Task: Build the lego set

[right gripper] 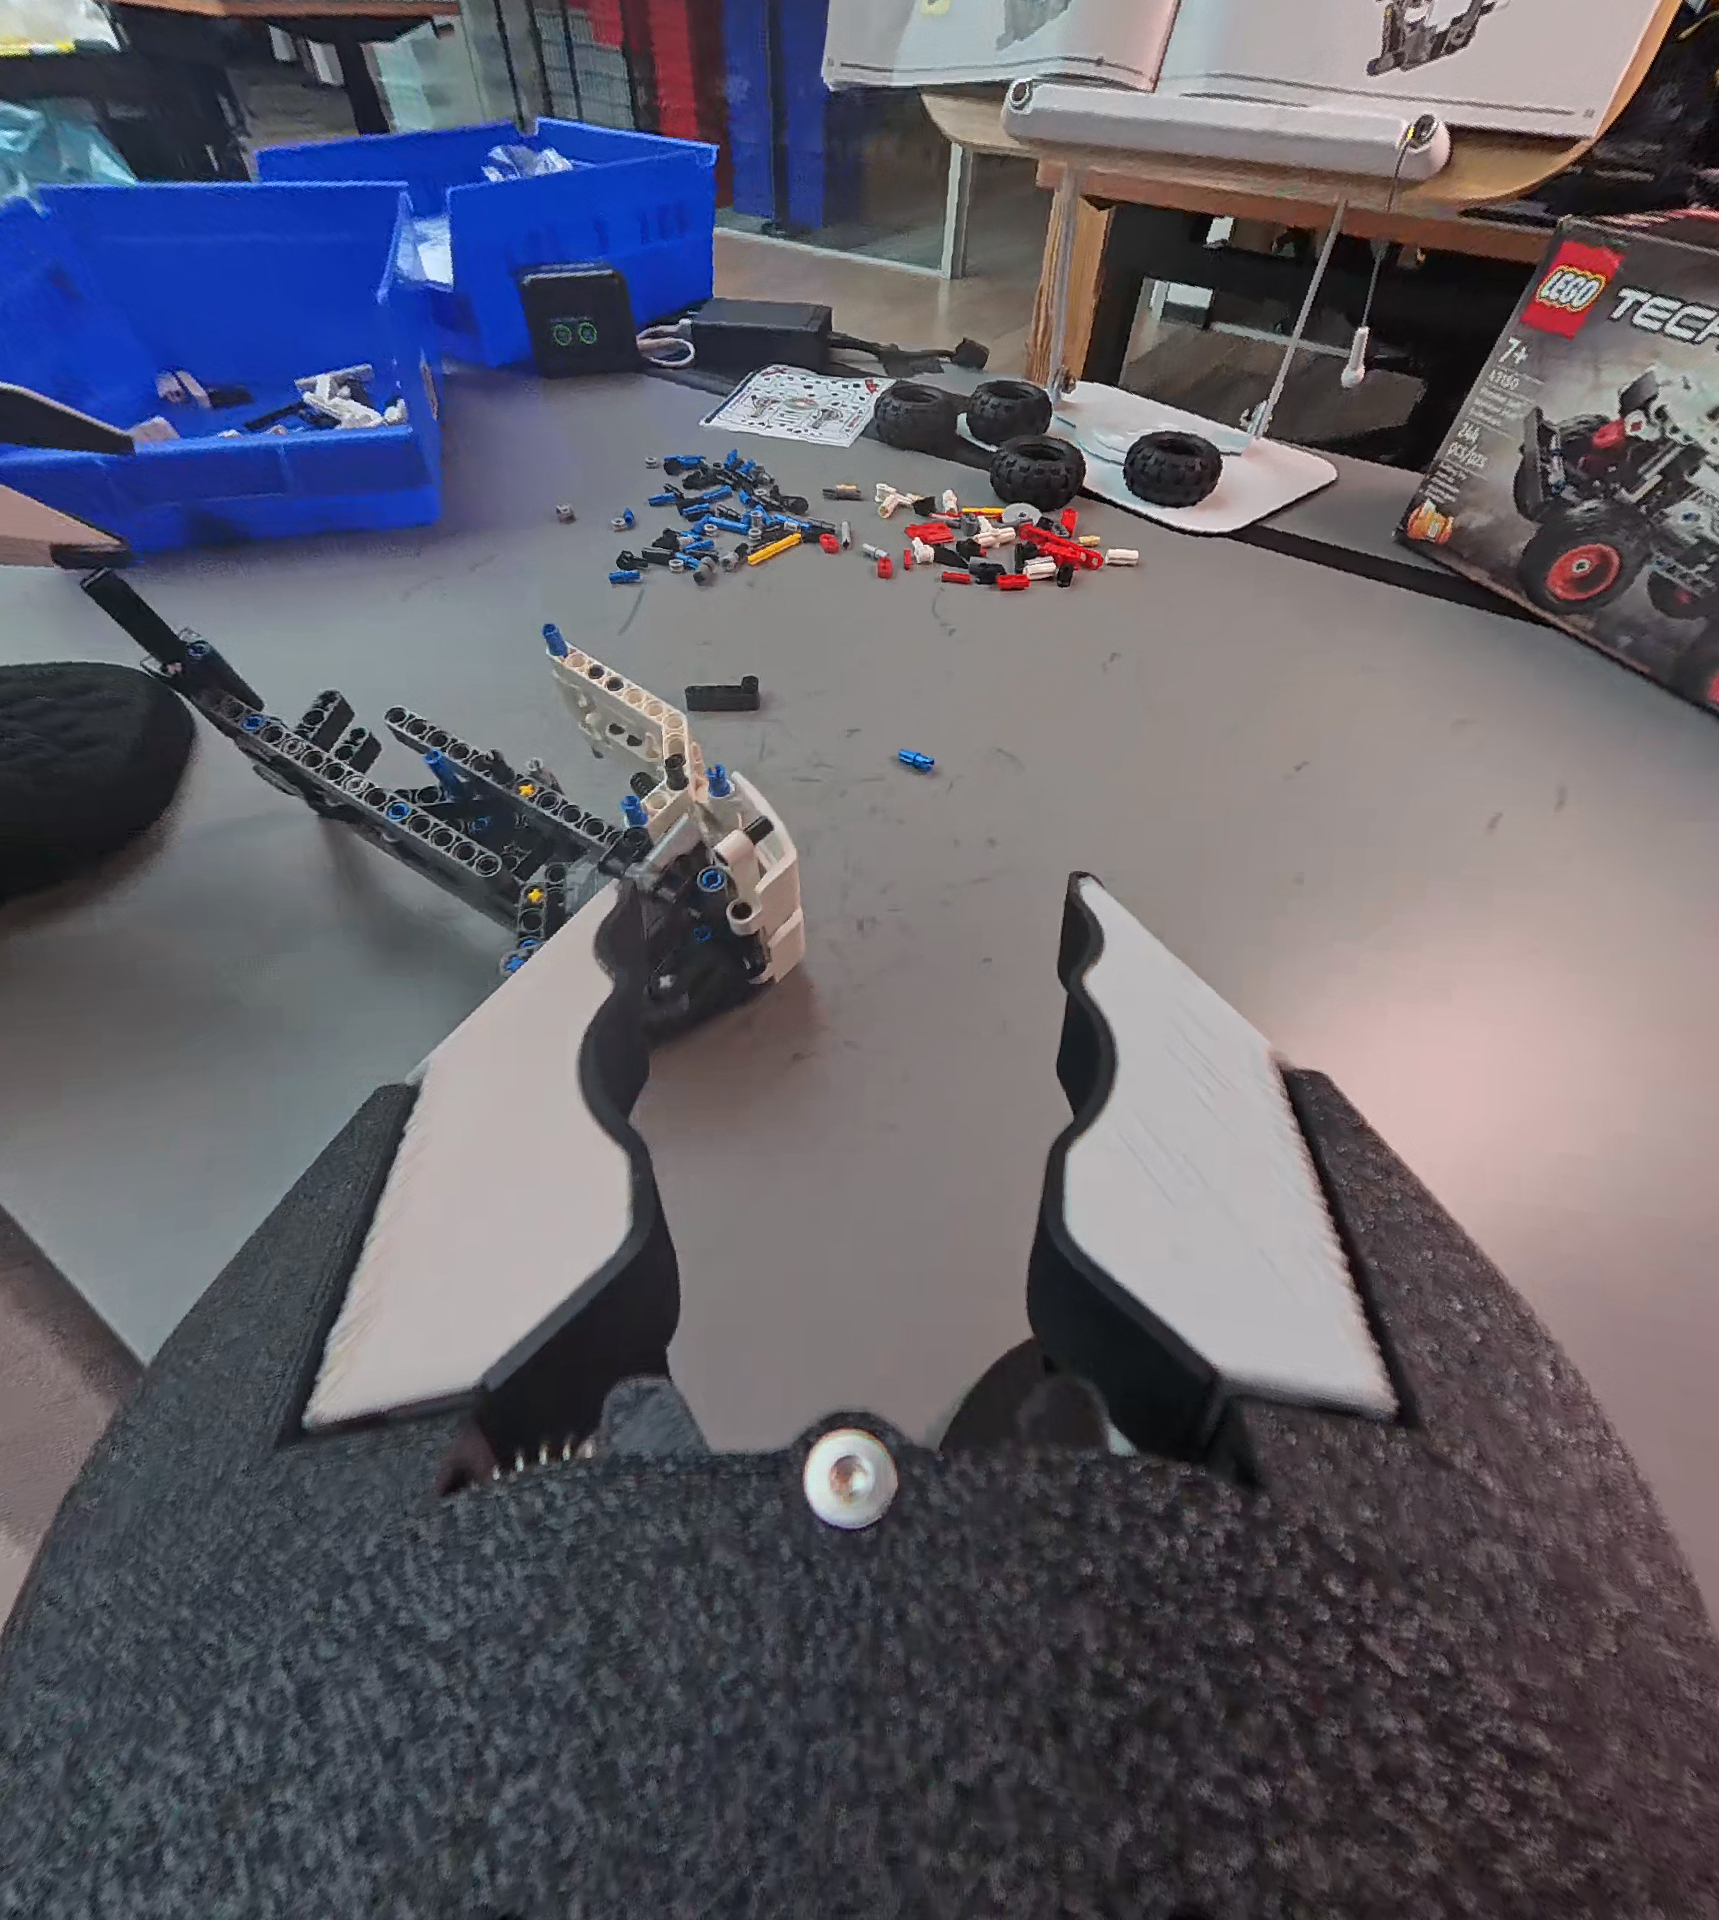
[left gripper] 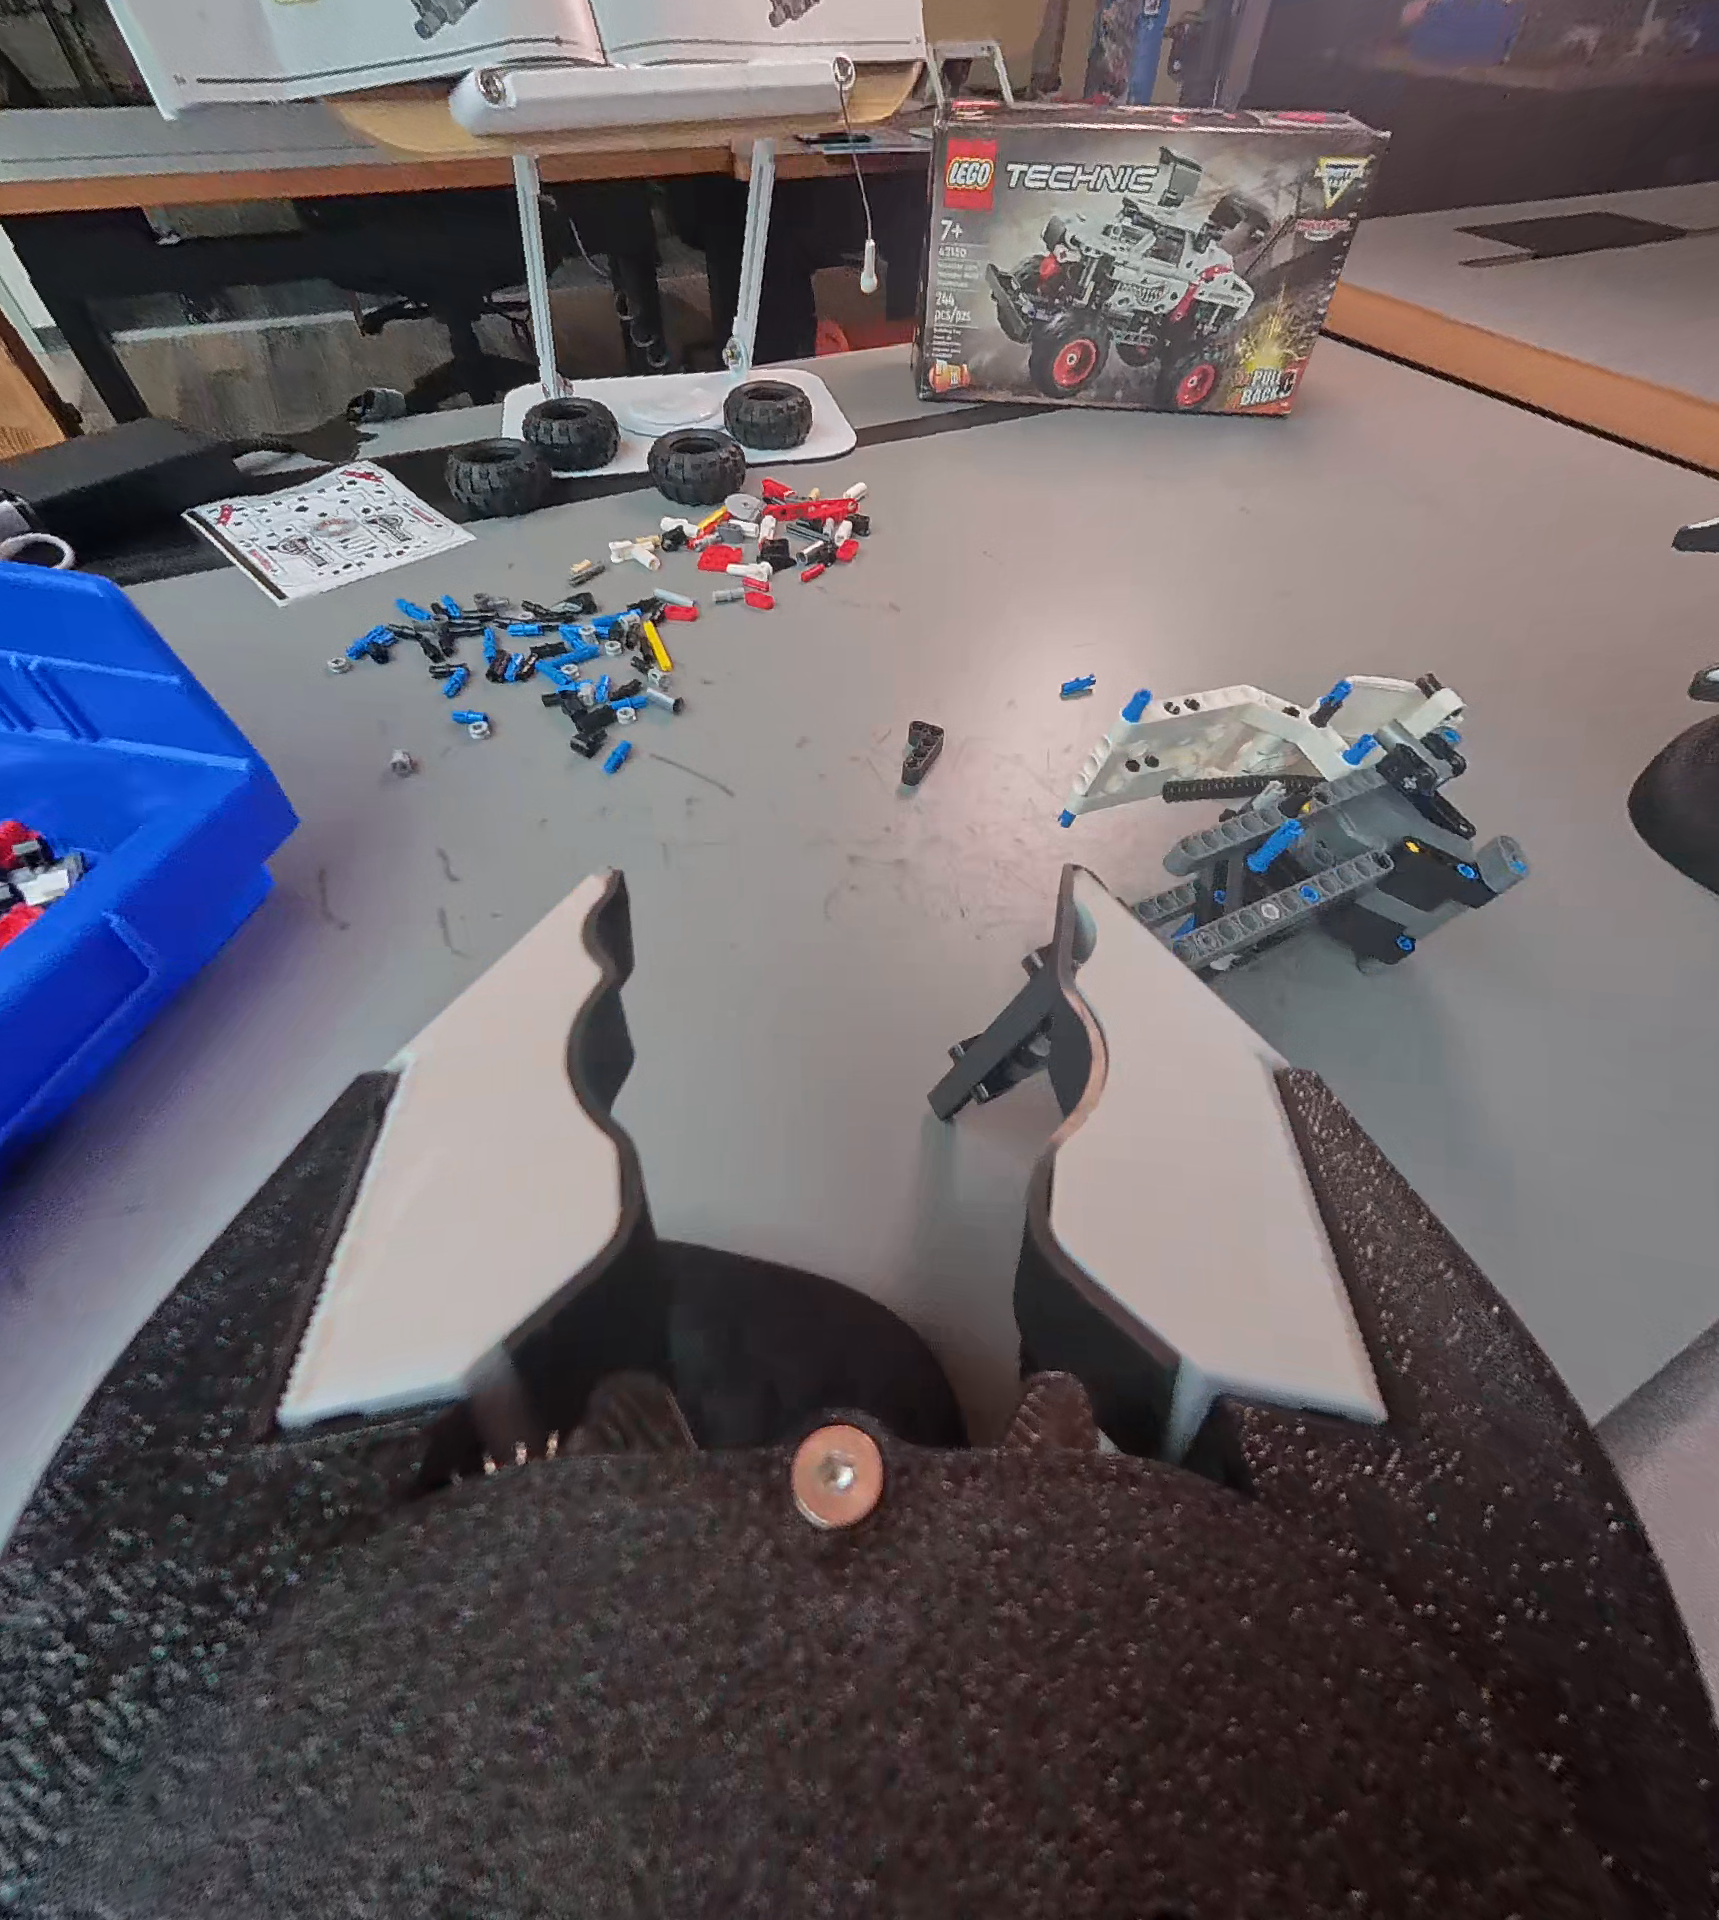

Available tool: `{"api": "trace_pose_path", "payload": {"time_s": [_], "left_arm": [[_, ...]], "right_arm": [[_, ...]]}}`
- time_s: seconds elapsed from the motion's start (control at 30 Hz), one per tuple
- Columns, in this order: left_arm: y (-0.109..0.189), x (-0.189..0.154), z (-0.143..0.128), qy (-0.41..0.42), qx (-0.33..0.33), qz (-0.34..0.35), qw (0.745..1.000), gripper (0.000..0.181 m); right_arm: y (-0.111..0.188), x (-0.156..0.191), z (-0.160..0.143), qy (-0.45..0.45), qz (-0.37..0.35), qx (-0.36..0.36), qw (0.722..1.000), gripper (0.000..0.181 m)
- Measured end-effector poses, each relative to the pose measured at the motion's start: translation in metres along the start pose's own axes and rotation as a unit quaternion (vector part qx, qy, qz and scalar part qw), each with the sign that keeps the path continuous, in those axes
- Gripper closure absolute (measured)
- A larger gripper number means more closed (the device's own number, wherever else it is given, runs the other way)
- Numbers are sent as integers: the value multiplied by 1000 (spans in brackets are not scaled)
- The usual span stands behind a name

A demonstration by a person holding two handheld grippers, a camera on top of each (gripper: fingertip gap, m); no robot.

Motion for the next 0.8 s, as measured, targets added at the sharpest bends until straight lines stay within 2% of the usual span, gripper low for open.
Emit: {"api": "trace_pose_path", "payload": {"time_s": [0.13,0.23,0.33,0.43,0.7,0.8], "left_arm": [[6,-5,-6,-7,-1,17,1000,94],[4,-2,-1,-1,-13,15,1000,92],[6,3,4,13,-25,12,1000,93],[1,2,-3,18,-16,8,1000,93],[-10,-1,-8,-3,0,27,1000,90],[-5,2,-6,5,-18,37,999,90]], "right_arm": [[8,-2,-13,-7,-6,4,1000,100],[9,-1,-8,-4,-3,-1,1000,100],[6,-1,-8,5,-2,3,1000,100],[1,2,-10,-1,3,4,1000,100],[-8,4,-9,17,-16,-7,1000,98],[-10,3,-11,15,-15,-2,1000,98]]}}
Point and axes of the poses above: each gripper's, where its closed fingertips meet, y back along the fingers, z out of its top, x = y × z across the jaws, the point moved 4 cm from there along y, back along the fingers, and after that the axes turned 15 degrees about -y, right-handed, at the moved point
